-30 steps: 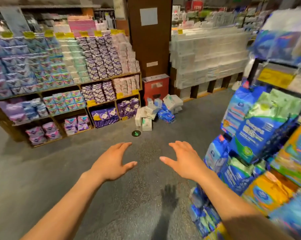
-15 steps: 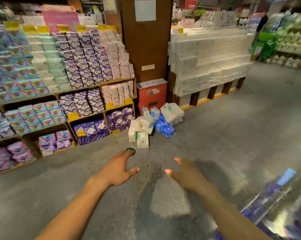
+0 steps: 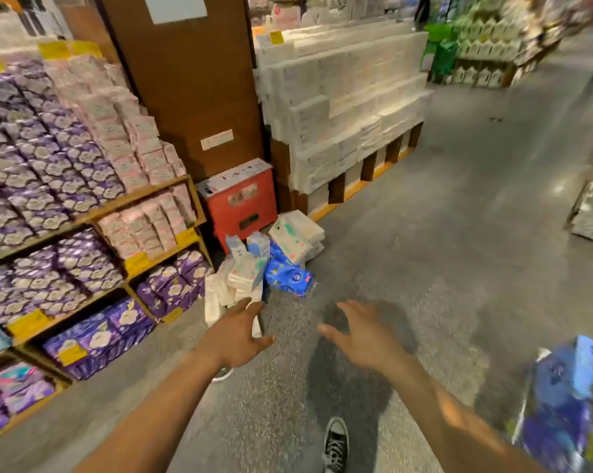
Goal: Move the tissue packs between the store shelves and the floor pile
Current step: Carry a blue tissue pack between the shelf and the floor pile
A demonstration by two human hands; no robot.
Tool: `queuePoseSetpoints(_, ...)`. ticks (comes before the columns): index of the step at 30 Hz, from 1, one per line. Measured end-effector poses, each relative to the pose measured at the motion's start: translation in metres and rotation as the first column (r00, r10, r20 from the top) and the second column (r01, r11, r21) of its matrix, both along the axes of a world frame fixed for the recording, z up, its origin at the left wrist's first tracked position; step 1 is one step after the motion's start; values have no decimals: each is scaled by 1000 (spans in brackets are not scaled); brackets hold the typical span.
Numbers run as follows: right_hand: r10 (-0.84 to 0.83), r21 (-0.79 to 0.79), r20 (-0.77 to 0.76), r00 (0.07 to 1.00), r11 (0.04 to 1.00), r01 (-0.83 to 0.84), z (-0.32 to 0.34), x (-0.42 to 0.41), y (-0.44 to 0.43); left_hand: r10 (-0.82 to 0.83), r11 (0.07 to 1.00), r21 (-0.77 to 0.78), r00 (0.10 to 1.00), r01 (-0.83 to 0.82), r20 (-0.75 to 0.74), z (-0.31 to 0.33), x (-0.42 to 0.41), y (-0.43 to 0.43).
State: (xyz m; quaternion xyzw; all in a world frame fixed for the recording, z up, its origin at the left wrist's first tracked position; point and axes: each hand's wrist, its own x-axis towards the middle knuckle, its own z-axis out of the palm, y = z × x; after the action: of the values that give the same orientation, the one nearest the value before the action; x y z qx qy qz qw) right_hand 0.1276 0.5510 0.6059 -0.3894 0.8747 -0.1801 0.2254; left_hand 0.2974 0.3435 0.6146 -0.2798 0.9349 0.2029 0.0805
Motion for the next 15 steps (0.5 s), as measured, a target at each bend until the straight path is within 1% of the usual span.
queuePoseSetpoints(2, 20, 27, 18, 1000, 999, -21, -8, -45, -38, 6, 1000, 19, 1000, -6, 13, -8, -43, -37)
queuePoseSetpoints(5, 28, 111, 76, 997, 993, -37, -7, -106, -94, 35, 996, 79, 999, -38, 37, -9, -97, -87)
queuePoseSetpoints(10, 38, 146, 60, 997, 988, -46, -10, -193, -179, 83, 991, 99, 996, -85, 29, -15, -176, -172)
queuePoseSetpoints(15, 36, 194, 70, 997, 980, -49, -32, -262, -259, 78, 986, 142, 994, -88, 75, -45, -250, -253)
